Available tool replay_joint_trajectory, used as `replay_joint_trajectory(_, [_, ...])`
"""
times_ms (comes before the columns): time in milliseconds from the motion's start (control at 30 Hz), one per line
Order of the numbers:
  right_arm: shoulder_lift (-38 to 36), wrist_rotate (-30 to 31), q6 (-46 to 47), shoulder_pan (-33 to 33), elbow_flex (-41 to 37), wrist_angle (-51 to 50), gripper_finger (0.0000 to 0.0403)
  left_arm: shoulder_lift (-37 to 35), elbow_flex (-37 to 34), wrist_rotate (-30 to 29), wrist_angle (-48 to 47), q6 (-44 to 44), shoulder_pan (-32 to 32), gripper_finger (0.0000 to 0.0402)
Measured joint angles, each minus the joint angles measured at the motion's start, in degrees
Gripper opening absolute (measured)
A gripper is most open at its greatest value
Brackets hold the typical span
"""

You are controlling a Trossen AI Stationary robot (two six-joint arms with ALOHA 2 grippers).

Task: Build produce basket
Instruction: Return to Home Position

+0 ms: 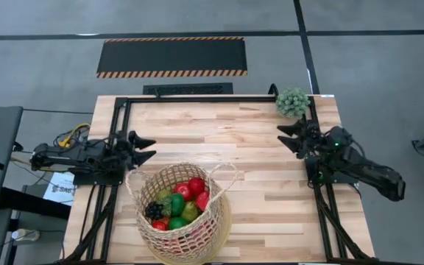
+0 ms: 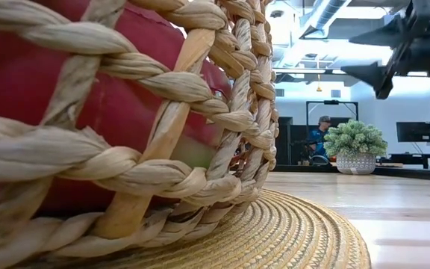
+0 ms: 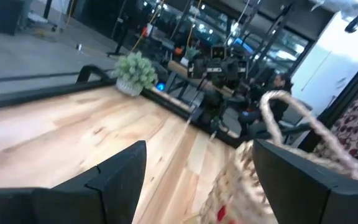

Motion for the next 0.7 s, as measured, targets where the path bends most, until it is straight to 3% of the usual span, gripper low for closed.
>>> replay_joint_trajectory(167, [0.0,-2.0,-0.2,0.0,-6.2,8.1,0.0327,0.0,-1.9,0.2,0.0,-1.5,0.0,0.0278])
replay_joint_trajectory(467, [0.1,-2.6,-5.3,0.0,-6.2,5.4,0.0327,0.0,-5.2,1.0,1.6,-1.5,0.0,0.0278])
replay_joint_trajectory(700, [0.1,1.8,-5.5,-0.1,-6.2,1.3,0.0327,0.1,-5.2,1.5,1.5,5.7,0.0,0.0278])
